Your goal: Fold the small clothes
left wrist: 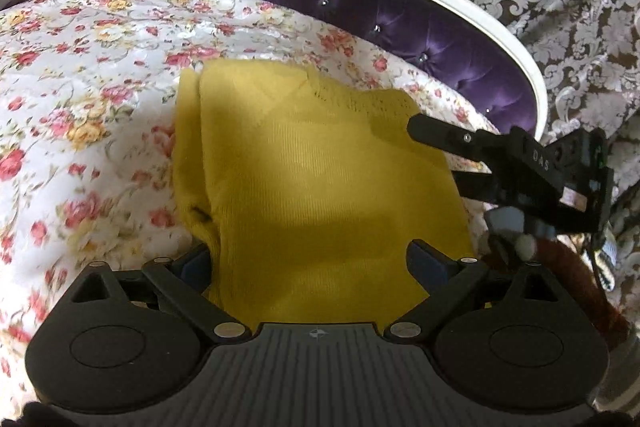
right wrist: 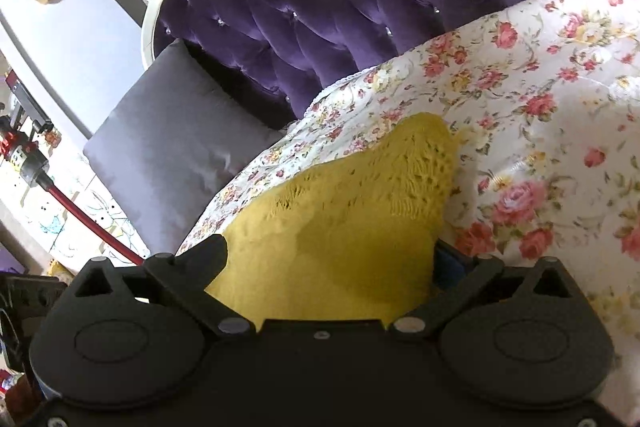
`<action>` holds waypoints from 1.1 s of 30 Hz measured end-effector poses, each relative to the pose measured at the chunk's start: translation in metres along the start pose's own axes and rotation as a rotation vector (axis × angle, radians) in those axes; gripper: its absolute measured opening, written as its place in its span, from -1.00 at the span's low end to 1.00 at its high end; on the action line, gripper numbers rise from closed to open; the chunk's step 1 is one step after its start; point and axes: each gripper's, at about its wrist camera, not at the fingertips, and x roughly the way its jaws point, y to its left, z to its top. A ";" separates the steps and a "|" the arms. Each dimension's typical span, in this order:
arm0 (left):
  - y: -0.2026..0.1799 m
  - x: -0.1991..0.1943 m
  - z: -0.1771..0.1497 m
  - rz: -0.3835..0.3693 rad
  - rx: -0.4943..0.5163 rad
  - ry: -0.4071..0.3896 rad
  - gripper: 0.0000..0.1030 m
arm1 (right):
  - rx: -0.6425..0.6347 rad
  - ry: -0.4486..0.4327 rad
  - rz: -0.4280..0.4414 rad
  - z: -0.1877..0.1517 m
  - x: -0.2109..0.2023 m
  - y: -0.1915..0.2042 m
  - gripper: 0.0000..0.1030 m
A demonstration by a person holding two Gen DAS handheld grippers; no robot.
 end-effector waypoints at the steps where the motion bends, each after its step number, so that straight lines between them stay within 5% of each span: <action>1: 0.000 0.002 0.000 -0.002 0.002 -0.006 0.90 | -0.001 -0.001 0.004 0.001 0.001 -0.001 1.00; 4: -0.001 0.002 -0.001 0.001 0.002 -0.022 0.84 | 0.007 0.006 0.010 0.003 0.004 -0.003 0.91; 6: 0.002 -0.001 -0.002 -0.003 -0.027 -0.028 0.27 | 0.015 0.019 -0.018 0.005 0.004 -0.003 0.20; 9: 0.008 -0.001 -0.002 -0.028 -0.095 0.006 -0.59 | 0.005 0.023 -0.073 0.003 -0.001 -0.002 -0.11; 18: -0.019 -0.019 -0.015 -0.141 -0.096 0.052 -0.63 | 0.034 -0.004 -0.125 -0.007 -0.053 0.023 -0.22; 27: -0.055 -0.045 -0.075 -0.270 -0.112 0.190 -0.63 | 0.123 0.073 -0.183 -0.052 -0.124 0.045 -0.22; 30: -0.052 -0.047 -0.096 -0.266 -0.130 0.228 -0.63 | 0.140 0.103 -0.171 -0.066 -0.143 0.051 -0.20; 33: -0.040 -0.046 -0.120 -0.187 -0.131 0.276 -0.63 | 0.080 0.112 -0.274 -0.077 -0.153 0.055 -0.14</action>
